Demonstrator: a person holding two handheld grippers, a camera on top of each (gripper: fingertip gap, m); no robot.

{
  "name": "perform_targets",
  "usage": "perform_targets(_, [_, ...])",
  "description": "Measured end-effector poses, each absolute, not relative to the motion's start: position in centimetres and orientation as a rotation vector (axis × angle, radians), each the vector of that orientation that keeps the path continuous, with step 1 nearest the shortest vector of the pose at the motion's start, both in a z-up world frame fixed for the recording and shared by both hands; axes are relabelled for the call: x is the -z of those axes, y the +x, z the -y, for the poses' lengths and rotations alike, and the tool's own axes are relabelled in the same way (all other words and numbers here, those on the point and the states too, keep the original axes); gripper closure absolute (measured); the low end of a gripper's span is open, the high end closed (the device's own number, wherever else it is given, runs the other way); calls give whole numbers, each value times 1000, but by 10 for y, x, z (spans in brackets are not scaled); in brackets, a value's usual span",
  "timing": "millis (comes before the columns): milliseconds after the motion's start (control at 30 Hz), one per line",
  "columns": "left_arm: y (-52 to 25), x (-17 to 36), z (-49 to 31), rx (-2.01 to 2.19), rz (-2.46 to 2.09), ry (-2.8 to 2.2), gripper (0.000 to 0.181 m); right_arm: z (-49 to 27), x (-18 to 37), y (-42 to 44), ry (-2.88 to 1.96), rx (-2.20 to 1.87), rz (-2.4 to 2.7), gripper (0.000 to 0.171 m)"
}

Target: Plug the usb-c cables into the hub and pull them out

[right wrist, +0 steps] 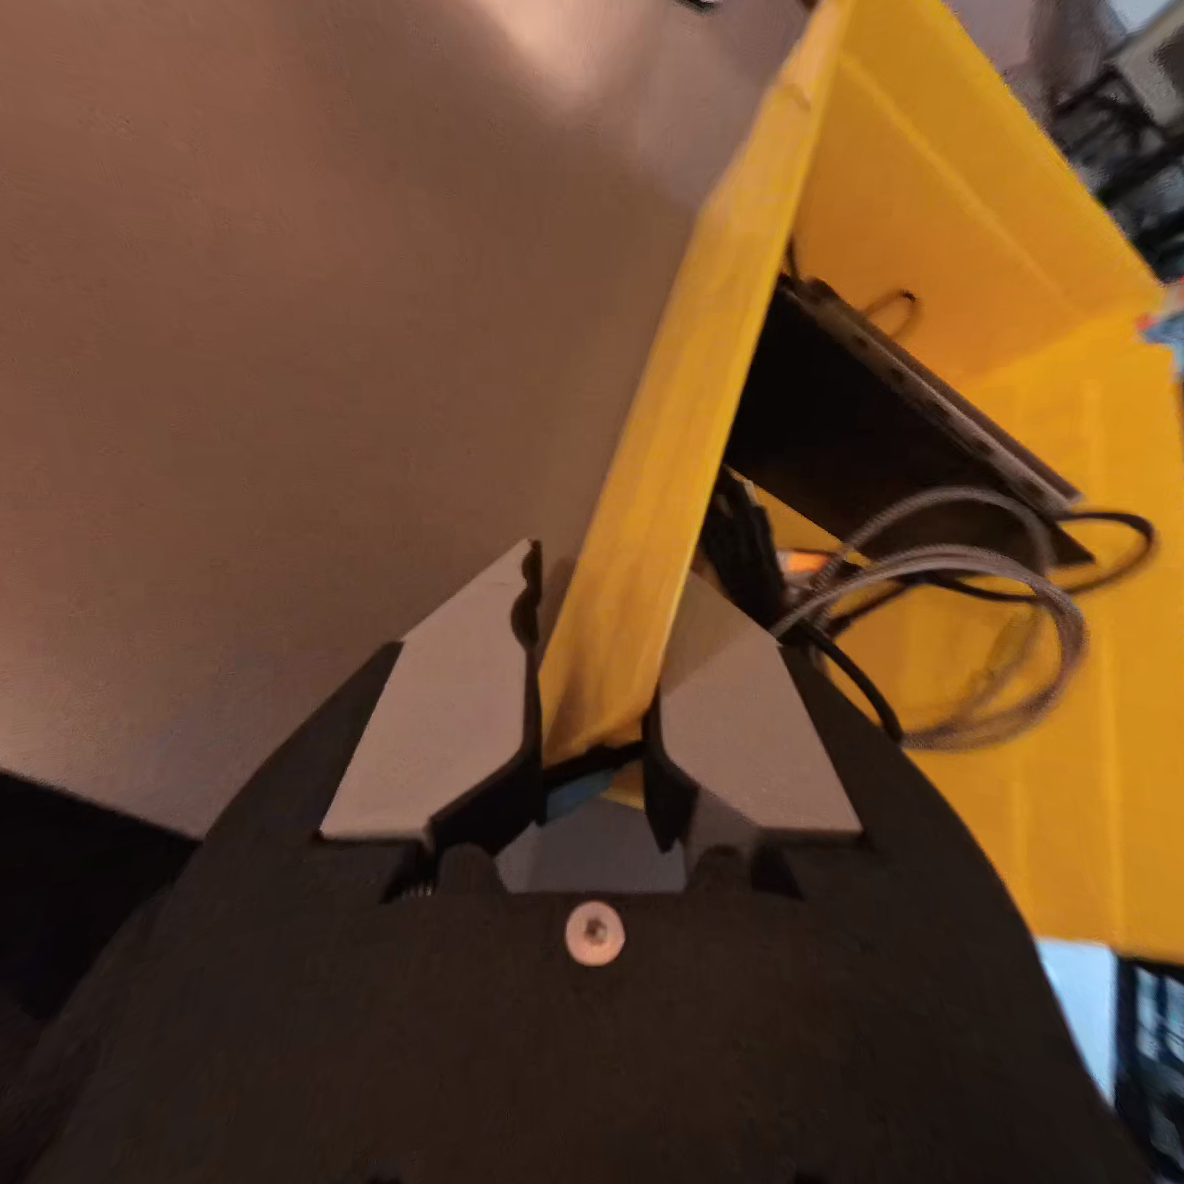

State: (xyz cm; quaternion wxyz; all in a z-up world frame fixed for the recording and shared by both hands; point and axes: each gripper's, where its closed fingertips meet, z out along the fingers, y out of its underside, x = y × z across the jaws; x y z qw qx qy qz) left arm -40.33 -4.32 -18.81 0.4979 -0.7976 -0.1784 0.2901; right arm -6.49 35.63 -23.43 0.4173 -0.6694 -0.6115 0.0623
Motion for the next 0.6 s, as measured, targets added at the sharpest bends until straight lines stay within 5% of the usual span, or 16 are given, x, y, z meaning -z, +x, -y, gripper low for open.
perform_targets(33, [-404,181,50,-701,374,-1925,179,-345,234,-74,-1690,-193,1552,143])
perform_targets(167, [-398,134,65,-467,442,-1754,180,-289,231,-124,-1738,-427,1597,132])
perform_targets(600, [-432,36,108,-804,465,-1507,180,-53,218,-346,-1454,-776,1718,111])
